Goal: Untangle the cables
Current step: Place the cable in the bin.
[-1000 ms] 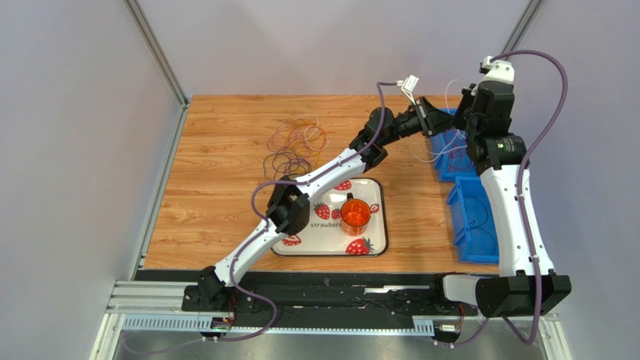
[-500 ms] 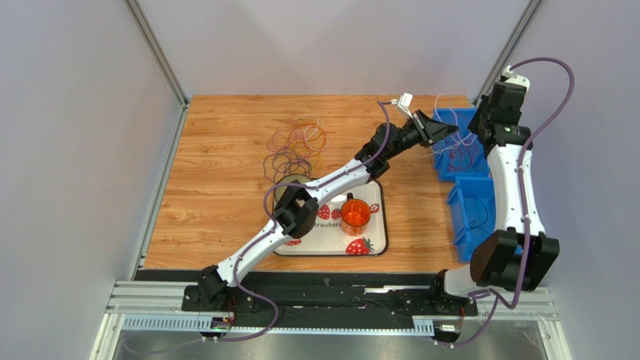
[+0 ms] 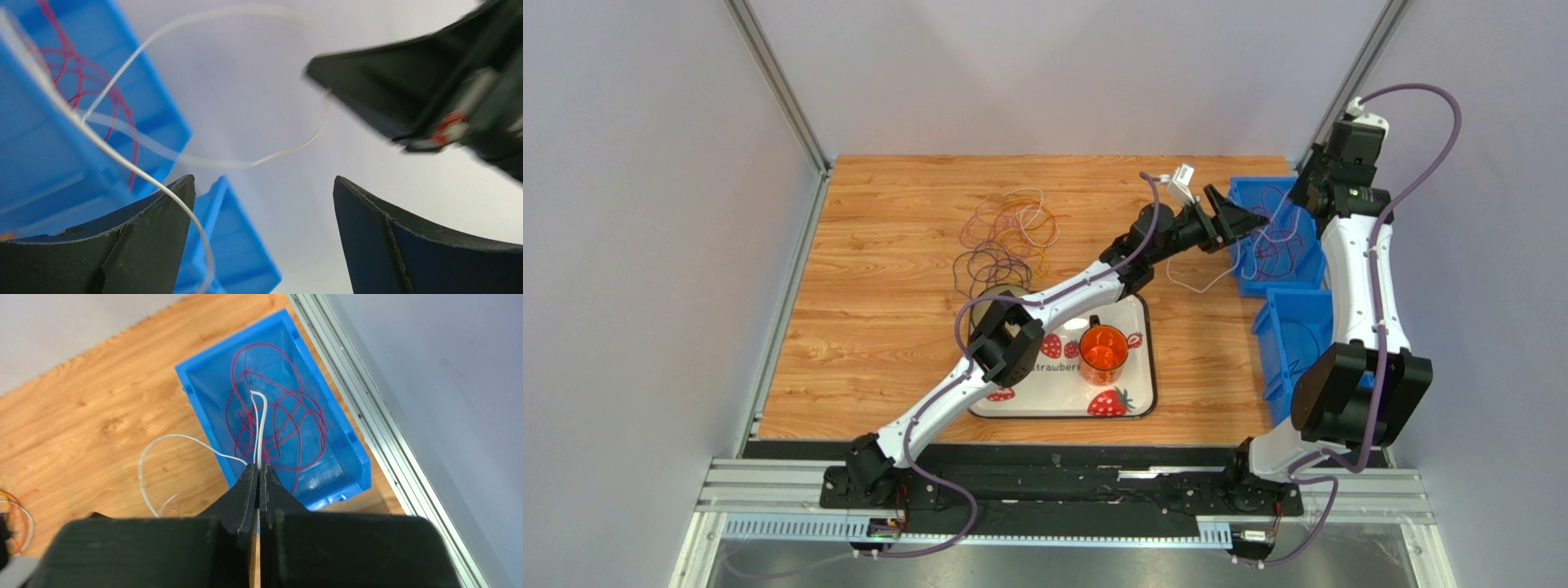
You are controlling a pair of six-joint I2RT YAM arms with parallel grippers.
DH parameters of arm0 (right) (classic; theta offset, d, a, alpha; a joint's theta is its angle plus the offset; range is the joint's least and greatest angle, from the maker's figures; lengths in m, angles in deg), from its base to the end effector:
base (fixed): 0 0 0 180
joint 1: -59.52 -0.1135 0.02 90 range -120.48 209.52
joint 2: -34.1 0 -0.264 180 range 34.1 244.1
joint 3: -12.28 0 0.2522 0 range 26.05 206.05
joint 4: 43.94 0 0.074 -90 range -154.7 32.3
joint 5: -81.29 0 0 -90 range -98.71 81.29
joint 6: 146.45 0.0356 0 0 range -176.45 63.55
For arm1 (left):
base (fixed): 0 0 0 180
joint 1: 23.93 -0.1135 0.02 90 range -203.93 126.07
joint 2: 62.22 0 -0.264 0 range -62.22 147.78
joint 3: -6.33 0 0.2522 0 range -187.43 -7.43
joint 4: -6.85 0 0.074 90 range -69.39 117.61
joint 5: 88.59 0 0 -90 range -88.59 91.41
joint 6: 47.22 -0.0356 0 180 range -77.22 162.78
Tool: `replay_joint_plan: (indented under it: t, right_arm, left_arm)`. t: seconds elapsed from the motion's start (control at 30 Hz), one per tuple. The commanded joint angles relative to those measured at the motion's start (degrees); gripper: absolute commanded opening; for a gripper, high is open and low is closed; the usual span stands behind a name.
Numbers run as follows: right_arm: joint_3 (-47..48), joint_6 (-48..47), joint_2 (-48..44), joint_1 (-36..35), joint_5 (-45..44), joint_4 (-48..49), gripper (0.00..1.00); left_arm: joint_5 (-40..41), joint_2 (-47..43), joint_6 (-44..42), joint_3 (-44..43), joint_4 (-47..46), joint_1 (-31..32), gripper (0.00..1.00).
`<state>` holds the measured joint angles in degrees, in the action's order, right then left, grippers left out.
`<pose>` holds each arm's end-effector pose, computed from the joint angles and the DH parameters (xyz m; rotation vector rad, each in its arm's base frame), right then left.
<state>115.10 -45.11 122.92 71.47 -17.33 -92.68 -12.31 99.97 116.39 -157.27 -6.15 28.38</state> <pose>0.3403 -0.0775 0.3762 0.5225 2.1106 -0.1698 0.3777 -0.5026 0.2275 -0.0525 1.6406 -1.9516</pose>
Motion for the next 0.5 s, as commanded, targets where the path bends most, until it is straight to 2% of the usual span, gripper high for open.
replay_joint_plan:
  t: [0.0, 0.17, 0.2, 0.23, 0.3, 0.37, 0.4, 0.47]
  right_arm:
    - [5.1, 2.1, 1.2, 1.2, 5.3, -0.3, 0.0]
    - [4.5, 2.5, 3.5, 2.2, 11.4, -0.6, 0.02]
    - [5.9, 3.0, 5.5, 2.6, 14.3, -3.2, 0.19]
    - [10.1, 3.6, 7.3, 3.3, 15.5, -5.3, 0.3]
    - [15.4, 3.8, 13.5, 3.4, 18.1, -12.4, 0.43]
    - [21.6, 3.8, 16.4, 3.3, 18.7, -16.4, 0.52]
    - [22.6, 4.3, 17.7, 3.3, 17.9, -19.0, 0.6]
    - [22.7, 4.7, 17.5, 3.3, 17.2, -19.8, 0.61]
  left_arm:
    - [-5.3, -6.2, -2.0, 1.5, 4.4, -1.2, 0.91]
    - [-7.8, -8.6, -3.1, 3.3, 8.3, -2.0, 0.91]
    - [-8.3, -9.2, -2.5, 5.9, 7.3, -2.5, 0.91]
    - [-9.0, -9.8, -2.2, 7.3, 6.7, -2.7, 0.92]
    - [-10.8, -11.0, -1.4, 10.1, 5.9, -3.6, 0.92]
    - [-13.0, -11.3, -1.1, 10.6, 6.0, -4.1, 0.92]
    - [-13.6, -11.0, -0.9, 10.5, 6.2, -4.5, 0.92]
    - [-15.2, -10.8, -0.1, 10.5, 6.2, -5.1, 0.92]
